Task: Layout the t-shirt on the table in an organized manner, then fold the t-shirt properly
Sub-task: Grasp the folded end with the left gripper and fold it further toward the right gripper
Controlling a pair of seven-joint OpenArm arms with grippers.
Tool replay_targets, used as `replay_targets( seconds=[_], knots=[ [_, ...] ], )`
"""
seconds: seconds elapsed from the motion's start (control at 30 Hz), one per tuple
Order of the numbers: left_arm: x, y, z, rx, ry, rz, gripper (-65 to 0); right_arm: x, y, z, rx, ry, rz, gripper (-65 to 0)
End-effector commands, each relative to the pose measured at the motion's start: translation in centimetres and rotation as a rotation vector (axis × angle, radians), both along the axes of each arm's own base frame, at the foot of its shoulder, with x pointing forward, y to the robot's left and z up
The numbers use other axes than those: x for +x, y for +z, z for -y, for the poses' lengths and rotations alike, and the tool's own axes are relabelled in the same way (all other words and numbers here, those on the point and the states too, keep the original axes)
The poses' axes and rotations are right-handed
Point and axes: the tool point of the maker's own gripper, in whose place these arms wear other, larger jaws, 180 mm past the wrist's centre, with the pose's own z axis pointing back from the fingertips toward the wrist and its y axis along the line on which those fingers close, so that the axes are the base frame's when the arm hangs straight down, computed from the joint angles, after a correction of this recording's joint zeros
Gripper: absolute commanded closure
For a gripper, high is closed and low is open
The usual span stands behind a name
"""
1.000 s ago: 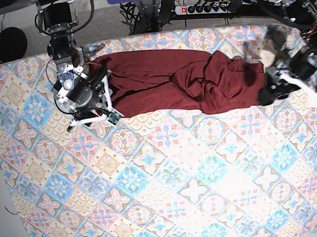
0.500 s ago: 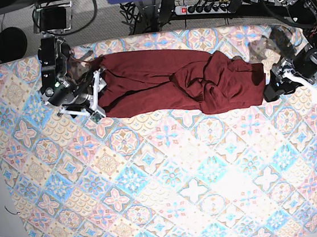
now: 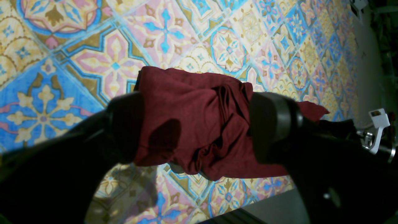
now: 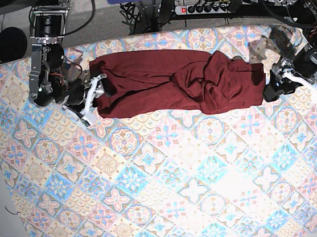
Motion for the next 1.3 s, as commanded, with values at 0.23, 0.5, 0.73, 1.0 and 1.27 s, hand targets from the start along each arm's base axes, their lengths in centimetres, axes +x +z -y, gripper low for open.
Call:
replay_targets(
  seconds=[0.23,0.5,0.73,1.0,1.27],
  knots=[
    [0.6,1.4,-0.4,0.013,-0.005,0.045,-52.1,-0.9,0.0,-1.0,0.047,0.02,-0.033,-38.6],
    [0.7,1.4,-0.4,0.013,-0.005,0.047,-52.1,-0.9,-0.2,-1.4,0.063,0.014,-0.032,-38.5],
    [0.7,1.5,-0.2,0.009,-0.007,0.05,-52.0,-1.9,-2.3,-1.8,0.1,-0.008,-0.102,-38.5],
    [0.7,0.5,1.7,-0.001,-0.067,0.02,-52.0,-1.6,-2.1,-2.5,0.119,-0.013,-0.093,-23.5],
    [0.5,-2.4,5.7,0.023,-0.18,-0.068,-52.0,-1.4,-1.9,-2.9,0.128,-0.016,-0.086,-1.8]
  ],
)
